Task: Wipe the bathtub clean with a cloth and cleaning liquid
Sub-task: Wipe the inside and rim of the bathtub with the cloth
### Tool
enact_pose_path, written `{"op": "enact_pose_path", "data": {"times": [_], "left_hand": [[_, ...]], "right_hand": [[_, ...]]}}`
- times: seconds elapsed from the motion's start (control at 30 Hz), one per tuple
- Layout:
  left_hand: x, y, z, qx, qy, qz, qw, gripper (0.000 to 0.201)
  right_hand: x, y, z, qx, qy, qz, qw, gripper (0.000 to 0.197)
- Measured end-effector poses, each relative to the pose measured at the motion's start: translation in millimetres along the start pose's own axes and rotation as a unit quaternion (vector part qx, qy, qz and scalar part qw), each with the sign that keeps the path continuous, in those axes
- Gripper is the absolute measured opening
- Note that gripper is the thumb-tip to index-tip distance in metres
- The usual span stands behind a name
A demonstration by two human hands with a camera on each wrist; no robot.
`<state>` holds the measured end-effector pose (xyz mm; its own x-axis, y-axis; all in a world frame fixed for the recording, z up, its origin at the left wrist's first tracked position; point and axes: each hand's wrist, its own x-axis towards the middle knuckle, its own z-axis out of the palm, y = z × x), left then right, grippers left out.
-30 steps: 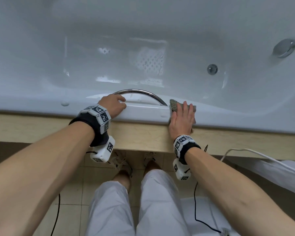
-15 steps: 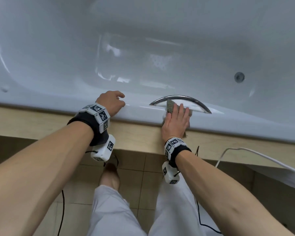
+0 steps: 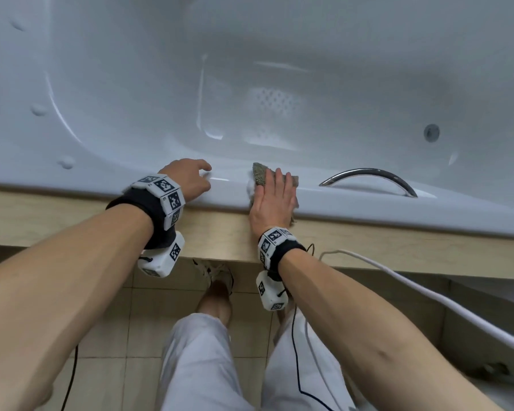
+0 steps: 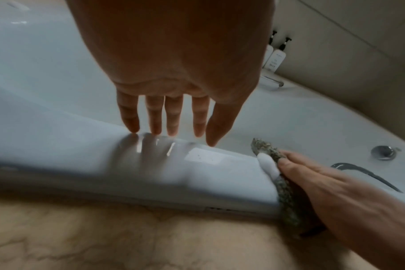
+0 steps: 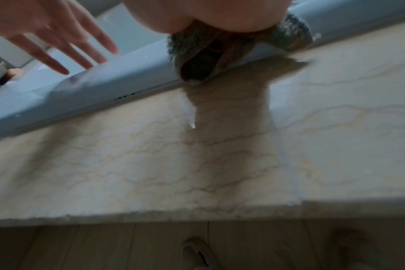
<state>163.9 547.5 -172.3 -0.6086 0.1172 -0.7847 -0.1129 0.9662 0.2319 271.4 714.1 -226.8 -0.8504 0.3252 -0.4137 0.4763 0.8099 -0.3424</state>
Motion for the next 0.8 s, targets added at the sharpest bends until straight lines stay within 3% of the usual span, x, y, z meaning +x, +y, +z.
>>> {"op": "enact_pose_path", "data": {"times": [0.2,0.4,0.6,0.8], "left_hand": [[-1.0,12.2,0.3,0.082,-0.021,-0.013,0.996,0.053],[0.1,25.7,-0.2,0.094,-0.032,-0.033,0.994,0.049],[0.5,25.8,-4.4,0.089,-0.038,-0.039,0.995,0.048],[2.5,5.9,-11.1,0.053,-0.047,-0.027,0.997,0.047]], "right_hand": [[6.5,47.1,-23.0,-0.049,-0.002,0.015,0.999,0.052],[22.4,89.4,-36.7,-0.07,0.03,0.029,0.997,0.051],[24.1,80.1,-29.4,-0.055,0.062,0.039,0.996,0.053],[18.9,39.3,-12.4,-0.041,0.061,0.038,0.997,0.057]]}}
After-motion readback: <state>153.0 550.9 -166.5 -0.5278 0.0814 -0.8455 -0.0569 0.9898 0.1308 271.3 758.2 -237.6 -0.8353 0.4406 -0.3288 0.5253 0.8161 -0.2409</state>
